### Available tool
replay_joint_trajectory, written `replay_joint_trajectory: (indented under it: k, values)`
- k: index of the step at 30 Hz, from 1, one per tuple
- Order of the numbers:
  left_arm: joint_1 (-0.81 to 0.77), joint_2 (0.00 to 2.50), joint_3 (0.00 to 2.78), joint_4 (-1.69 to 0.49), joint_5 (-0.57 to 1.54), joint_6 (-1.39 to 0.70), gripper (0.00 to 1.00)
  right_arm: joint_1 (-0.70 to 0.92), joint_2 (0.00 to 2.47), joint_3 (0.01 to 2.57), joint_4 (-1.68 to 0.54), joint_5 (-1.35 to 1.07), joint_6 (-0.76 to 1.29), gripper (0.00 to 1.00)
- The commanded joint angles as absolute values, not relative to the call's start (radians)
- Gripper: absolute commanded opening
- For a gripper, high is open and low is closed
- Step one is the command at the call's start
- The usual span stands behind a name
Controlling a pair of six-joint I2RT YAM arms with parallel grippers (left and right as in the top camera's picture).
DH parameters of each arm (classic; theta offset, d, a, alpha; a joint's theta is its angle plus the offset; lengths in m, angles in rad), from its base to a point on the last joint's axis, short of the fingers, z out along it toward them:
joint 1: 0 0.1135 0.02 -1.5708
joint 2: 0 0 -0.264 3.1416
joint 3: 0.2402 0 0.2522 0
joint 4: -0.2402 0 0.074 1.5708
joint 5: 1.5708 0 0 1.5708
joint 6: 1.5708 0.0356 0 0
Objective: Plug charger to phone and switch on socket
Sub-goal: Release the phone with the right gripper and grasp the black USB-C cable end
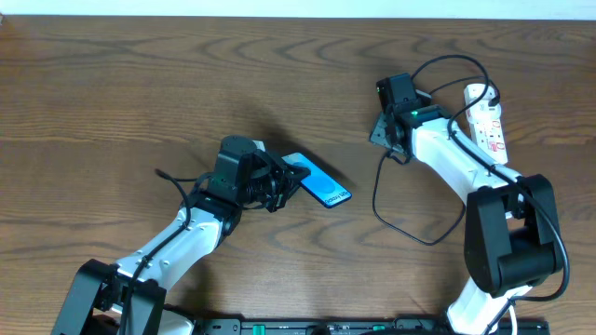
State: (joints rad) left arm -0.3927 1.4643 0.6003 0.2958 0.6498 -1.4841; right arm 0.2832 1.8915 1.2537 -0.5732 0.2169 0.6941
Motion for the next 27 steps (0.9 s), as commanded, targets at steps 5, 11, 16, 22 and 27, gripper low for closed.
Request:
replay_joint_trajectory:
  k: [5,11,16,22,27]
  values:
    - [-0.389,1.454,0.619,0.308,0.681,-1.462,0.07,0.236,1.978,1.26,-0.545,0.23,0.796,0.64]
    - [-0.389,1.454,0.619,0.308,0.681,-1.462,0.08,0.236,2.048,1.26,-0.497,0.23,0.796,0.49]
    - [-0.389,1.454,0.619,0.308,0.682,-1.462,0.07,0.237,2.067,1.259,-0.521,0.225,0.796,0.29]
    - [-0.382,1.454,0.619,0.307,0.681,-1.394,0.08,0.237,2.067,1.259,-0.557,0.196,0.765,0.17]
    - [-0.335,1.454,0.619,0.311,0.737,-1.351,0.07,0.236,2.066,1.265,-0.559,0.017,0.572,0.01]
